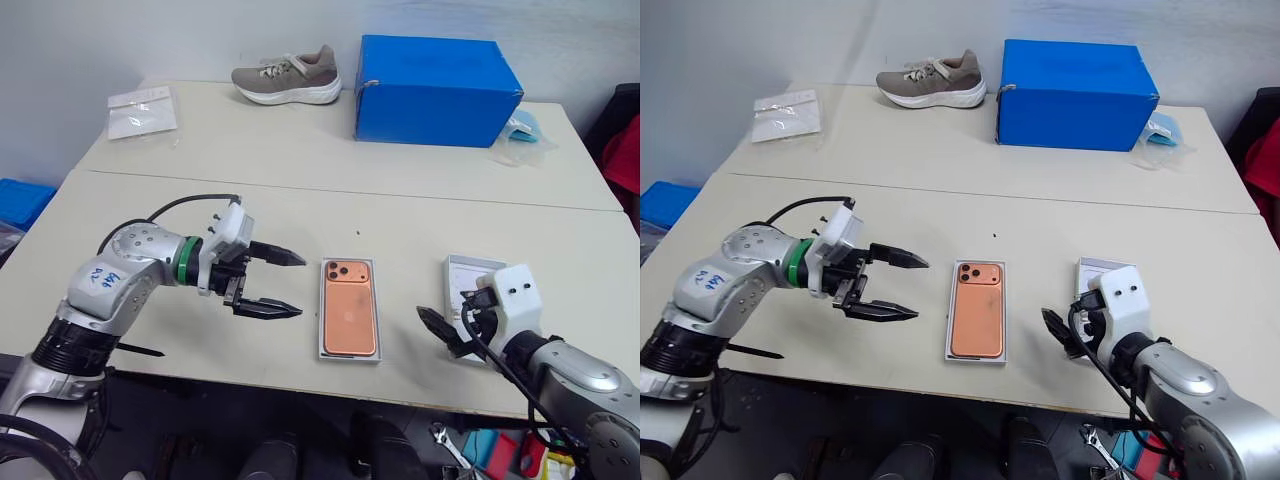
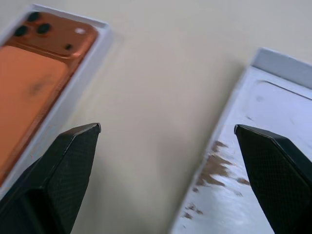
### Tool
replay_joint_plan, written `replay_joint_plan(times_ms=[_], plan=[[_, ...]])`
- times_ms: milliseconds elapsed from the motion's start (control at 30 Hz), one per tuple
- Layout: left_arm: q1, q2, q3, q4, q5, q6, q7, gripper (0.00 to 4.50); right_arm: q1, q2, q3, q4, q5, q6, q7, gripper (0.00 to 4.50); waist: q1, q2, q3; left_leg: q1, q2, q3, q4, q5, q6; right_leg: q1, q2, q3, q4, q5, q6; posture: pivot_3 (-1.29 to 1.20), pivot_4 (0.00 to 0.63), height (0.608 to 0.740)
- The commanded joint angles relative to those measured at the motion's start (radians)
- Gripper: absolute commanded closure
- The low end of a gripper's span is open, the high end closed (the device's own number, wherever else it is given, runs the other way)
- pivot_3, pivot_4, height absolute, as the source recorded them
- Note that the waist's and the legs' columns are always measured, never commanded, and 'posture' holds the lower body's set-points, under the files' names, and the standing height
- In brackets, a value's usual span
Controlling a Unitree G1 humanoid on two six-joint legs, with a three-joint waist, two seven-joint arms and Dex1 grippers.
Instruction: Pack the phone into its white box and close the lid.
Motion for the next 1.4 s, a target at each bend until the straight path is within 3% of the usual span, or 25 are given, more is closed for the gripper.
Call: replay_joint_plan(times_ms=[33, 167, 267, 633, 767, 933, 1000, 1100, 1233, 1300, 1400], plan=[[-0.009, -0.012, 0.035, -0.013, 0.036, -0.026, -0.023, 0.03, -0.02, 0.038, -0.023, 0.017, -0.042, 0.036, -0.049, 0.0, -0.003, 0.0, 0.0, 0.0, 0.0, 0.0, 0.0, 0.0, 0.0, 0.0, 0.0, 0.0, 0.0, 0.0, 0.0, 0.0, 0.15, 0.74], [0.016, -0.017, 0.051, -0.035, 0.061, -0.02, -0.022, 0.03, -0.036, 0.083, 0.0, 0.079, -0.082, 0.012, -0.064, 0.0, -0.008, 0.001, 0.0, 0.0, 0.0, 0.0, 0.0, 0.0, 0.001, 0.0, 0.0, 0.0, 0.0, 0.0, 0.0, 0.0, 0.15, 0.74], [0.041, -0.015, 0.059, -0.058, 0.077, -0.016, -0.014, 0.0, -0.055, 0.102, 0.036, 0.132, -0.106, -0.022, -0.062, 0.59, -0.016, 0.001, 0.001, 0.0, 0.0, 0.0, 0.0, 0.0, 0.001, 0.0, 0.0, 0.0, 0.001, 0.0, 0.0, 0.0, 0.15, 0.74], [0.087, -0.003, 0.1, -0.07, 0.101, 0.009, -0.022, 0.0, -0.062, 0.099, 0.081, 0.167, -0.134, -0.06, -0.026, 4.45, -0.027, 0.001, 0.001, 0.001, 0.0, 0.0, 0.0, 0.0, 0.001, 0.0, 0.0, 0.0, 0.001, 0.0, 0.0, 0.0, 0.15, 0.74], [0.097, 0.01, 0.107, -0.055, 0.111, 0.001, -0.047, 0.0, -0.11, 0.126, 0.018, 0.12, -0.051, -0.015, 0.033, 4.45, -0.027, 0.001, 0.001, 0.001, 0.0, 0.0, 0.0, 0.0, 0.001, 0.0, 0.001, 0.0, 0.001, 0.0, 0.0, 0.0, 0.15, 0.74], [0.094, 0.009, 0.117, -0.011, 0.145, -0.019, -0.05, 0.0, -0.265, 0.204, -0.139, 0.109, 0.18, 0.174, 0.152, 4.45, -0.031, 0.002, 0.001, 0.001, 0.001, 0.0, 0.0, 0.0, 0.001, 0.0, 0.001, 0.0, 0.002, 0.0, 0.0, 0.0, 0.15, 0.74], [0.092, 0.009, 0.119, 0.0, 0.153, -0.021, -0.053, 0.0, -0.329, 0.258, -0.214, 0.172, 0.323, 0.212, 0.136, 4.45, -0.03, 0.002, 0.001, 0.001, 0.001, 0.0, 0.0, 0.0, 0.001, 0.0, 0.001, 0.0, 0.004, 0.0, 0.0, 0.0, 0.15, 0.74], [0.099, 0.015, 0.123, 0.011, 0.168, -0.028, -0.055, 0.0, -0.408, 0.323, -0.276, 0.353, 0.659, 0.214, -0.004, 4.45, -0.031, 0.002, 0.001, 0.001, 0.001, 0.0, 0.0, -0.001, 0.001, 0.0, 0.001, 0.0, 0.006, 0.0, 0.0, 0.0, 0.15, 0.74], [0.112, 0.027, 0.134, 0.028, 0.187, -0.041, -0.054, 0.0, -0.358, 0.105, 0.044, 0.513, 1.259, -0.111, -0.316, 4.45, -0.029, 0.007, 0.004, 0.0, 0.0, 0.0, 0.0, -0.001, 0.002, 0.0, -0.001, -0.001, 0.005, 0.0, 0.0, 0.0, 0.15, 0.74], [0.123, 0.032, 0.142, 0.023, 0.189, -0.04, -0.05, 0.0, -0.364, 0.073, 0.159, 0.538, 1.334, -0.195, -0.337, 4.45, -0.034, 0.007, 0.004, 0.0, 0.0, 0.0, 0.0, -0.001, 0.002, 0.0, -0.001, -0.003, 0.003, 0.0, 0.0, 0.0, 0.15, 0.74], [0.152, 0.042, 0.161, -0.004, 0.186, -0.029, -0.045, 0.0, -0.372, 0.124, 0.262, 0.571, 1.339, -0.281, -0.314, 4.45, -0.051, 0.007, 0.004, 0.0, 0.001, 0.0, 0.0, -0.001, 0.002, 0.0, 0.0, -0.003, 0.002, 0.0, 0.0, 0.0, 0.15, 0.74]])
